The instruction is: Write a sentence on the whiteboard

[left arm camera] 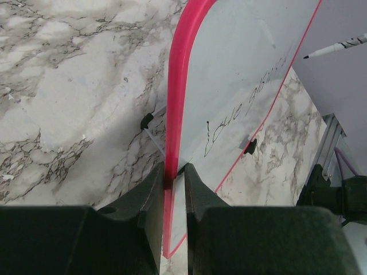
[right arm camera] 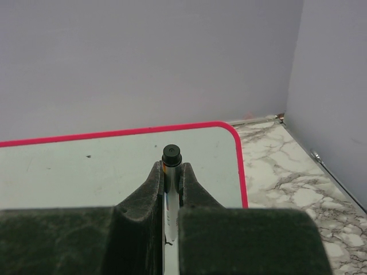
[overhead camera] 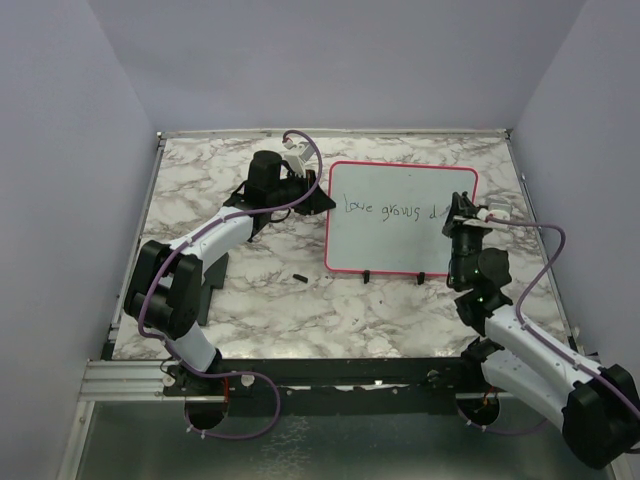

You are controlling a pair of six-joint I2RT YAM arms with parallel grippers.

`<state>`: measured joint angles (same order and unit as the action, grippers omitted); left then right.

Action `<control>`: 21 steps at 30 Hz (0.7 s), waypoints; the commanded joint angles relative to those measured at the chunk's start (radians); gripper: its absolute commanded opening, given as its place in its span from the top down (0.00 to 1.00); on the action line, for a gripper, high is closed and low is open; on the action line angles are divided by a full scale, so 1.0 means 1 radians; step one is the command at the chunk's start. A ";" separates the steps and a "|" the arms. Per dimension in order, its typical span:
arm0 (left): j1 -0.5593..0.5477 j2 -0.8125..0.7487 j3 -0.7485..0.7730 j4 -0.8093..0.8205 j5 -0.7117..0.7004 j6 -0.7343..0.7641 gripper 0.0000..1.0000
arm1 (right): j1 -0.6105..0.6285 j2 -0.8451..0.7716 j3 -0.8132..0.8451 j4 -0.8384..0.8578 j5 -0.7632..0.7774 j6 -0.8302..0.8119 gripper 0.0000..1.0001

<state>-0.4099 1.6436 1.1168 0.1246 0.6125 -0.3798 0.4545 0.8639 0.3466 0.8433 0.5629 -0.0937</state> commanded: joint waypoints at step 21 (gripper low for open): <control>0.005 -0.038 -0.005 -0.001 -0.037 0.022 0.98 | -0.062 0.083 0.013 0.093 -0.059 0.028 0.99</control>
<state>-0.4099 1.6436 1.1168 0.1242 0.6125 -0.3763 0.3988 0.9310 0.3466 0.8875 0.5186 -0.0673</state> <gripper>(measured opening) 0.178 0.057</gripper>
